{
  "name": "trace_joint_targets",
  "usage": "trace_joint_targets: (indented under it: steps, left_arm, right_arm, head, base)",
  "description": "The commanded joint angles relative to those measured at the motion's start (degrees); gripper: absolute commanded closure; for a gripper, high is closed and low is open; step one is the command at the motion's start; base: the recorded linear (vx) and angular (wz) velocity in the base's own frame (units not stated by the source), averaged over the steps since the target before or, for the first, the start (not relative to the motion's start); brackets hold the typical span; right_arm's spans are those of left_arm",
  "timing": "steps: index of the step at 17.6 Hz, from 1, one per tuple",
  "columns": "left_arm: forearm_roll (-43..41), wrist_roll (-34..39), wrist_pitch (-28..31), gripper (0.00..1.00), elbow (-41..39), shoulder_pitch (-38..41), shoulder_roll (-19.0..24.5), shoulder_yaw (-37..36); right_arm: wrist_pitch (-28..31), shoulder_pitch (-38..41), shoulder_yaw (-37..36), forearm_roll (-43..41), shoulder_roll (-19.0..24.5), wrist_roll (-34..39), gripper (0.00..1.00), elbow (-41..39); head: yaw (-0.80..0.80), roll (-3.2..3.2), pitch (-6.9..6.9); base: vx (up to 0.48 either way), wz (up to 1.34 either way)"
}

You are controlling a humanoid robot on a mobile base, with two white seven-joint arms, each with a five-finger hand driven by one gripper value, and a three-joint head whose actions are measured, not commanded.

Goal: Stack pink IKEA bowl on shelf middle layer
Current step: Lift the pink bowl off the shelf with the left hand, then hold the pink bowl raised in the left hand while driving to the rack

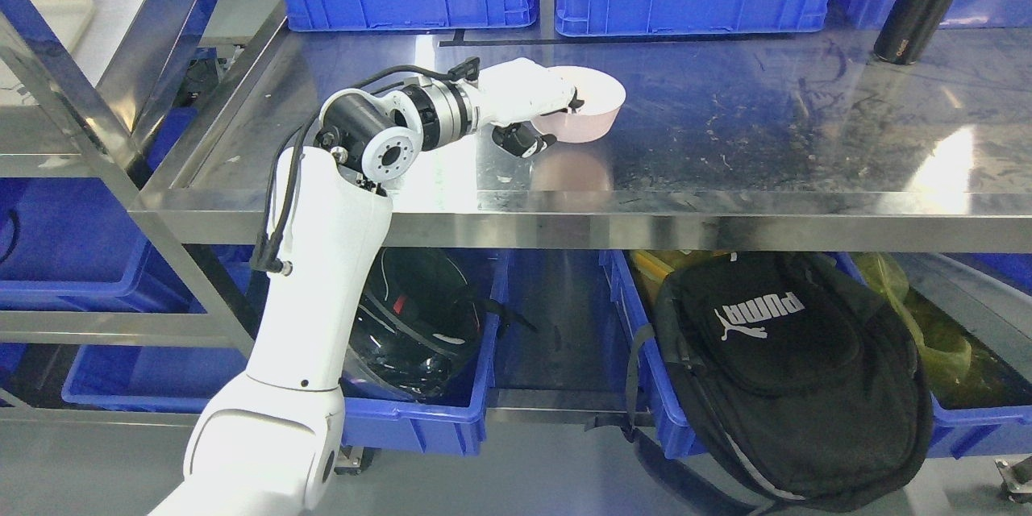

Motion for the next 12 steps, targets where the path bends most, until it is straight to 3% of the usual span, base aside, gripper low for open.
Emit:
trace_joint_targets:
  steps: [1, 4, 12]
  left_arm:
    - [5.59, -0.57, -4.45, 0.97, -6.17, -0.41, 0.73, 7.15]
    - [8.76, 0.39, -11.39, 0.96, -6.96, 1.08, 0.73, 7.06]
    - [9.11, 7.24, -15.89, 0.97, -7.4, 6.44, 0.73, 0.65]
  right_arm:
    - [0.05, 1.33, 0.0, 0.0, -1.0, 0.0, 0.0, -1.0]
    - [0.05, 1.33, 0.0, 0.0, -1.0, 0.0, 0.0, -1.0]
    - [0.05, 1.33, 0.0, 0.0, -1.0, 0.0, 0.0, -1.0]
  head:
    - [0.0, 0.0, 0.0]
    - [0.0, 0.0, 0.0]
    - [0.0, 0.0, 0.0]
  base:
    - [0.003, 0.06]
    - [-0.004, 0.14]
    - [-0.019, 0.61]
